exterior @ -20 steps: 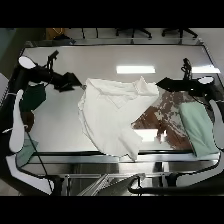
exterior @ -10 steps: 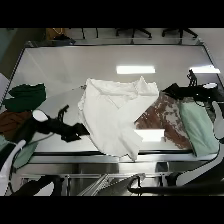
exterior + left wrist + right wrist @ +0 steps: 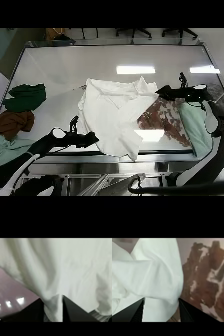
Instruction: Fold the shirts.
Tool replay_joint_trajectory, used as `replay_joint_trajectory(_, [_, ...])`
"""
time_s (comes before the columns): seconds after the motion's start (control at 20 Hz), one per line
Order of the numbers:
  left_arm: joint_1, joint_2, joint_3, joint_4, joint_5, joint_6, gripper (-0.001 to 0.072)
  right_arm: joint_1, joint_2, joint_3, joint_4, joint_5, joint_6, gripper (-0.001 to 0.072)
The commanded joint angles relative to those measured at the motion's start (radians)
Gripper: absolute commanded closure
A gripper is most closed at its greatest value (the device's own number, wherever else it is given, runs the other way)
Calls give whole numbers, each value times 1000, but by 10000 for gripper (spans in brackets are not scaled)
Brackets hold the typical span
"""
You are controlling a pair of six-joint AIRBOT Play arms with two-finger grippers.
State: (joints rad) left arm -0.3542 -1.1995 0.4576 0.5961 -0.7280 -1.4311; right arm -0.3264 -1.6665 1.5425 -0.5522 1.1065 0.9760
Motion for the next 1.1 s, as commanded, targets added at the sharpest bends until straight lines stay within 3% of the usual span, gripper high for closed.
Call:
replay_joint_trajectory(0.0, [-35,-126,91,-11,58,56,591,27,-20,38,-4,-3,-8,212])
replay_joint_trajectory(0.05, [-27,-158,121,-11,21,89,688,29,-23,45,-4,-3,-7,212])
replay_joint_trajectory(0.2, [27,-190,183,69,-87,112,687,31,-25,60,-4,-6,-7,216])
replay_joint_trajectory(0.35, [127,-146,232,156,-162,86,688,31,-25,63,-3,-6,-7,489])
replay_joint_trajectory(0.4, [162,-129,251,172,-181,85,688,31,-25,63,-3,-2,-6,700])
replay_joint_trajectory(0.6, [303,-119,385,244,-230,86,688,31,18,53,-5,137,-2,695])
replay_joint_trajectory(0.75, [374,-202,547,288,-254,88,688,31,133,-73,-101,227,29,695])
replay_joint_trajectory(0.9, [404,-323,715,344,-315,88,688,34,346,-370,-124,193,47,695])
replay_joint_trajectory(1.05, [409,-446,876,401,-416,87,688,89,649,-748,-122,26,127,694])
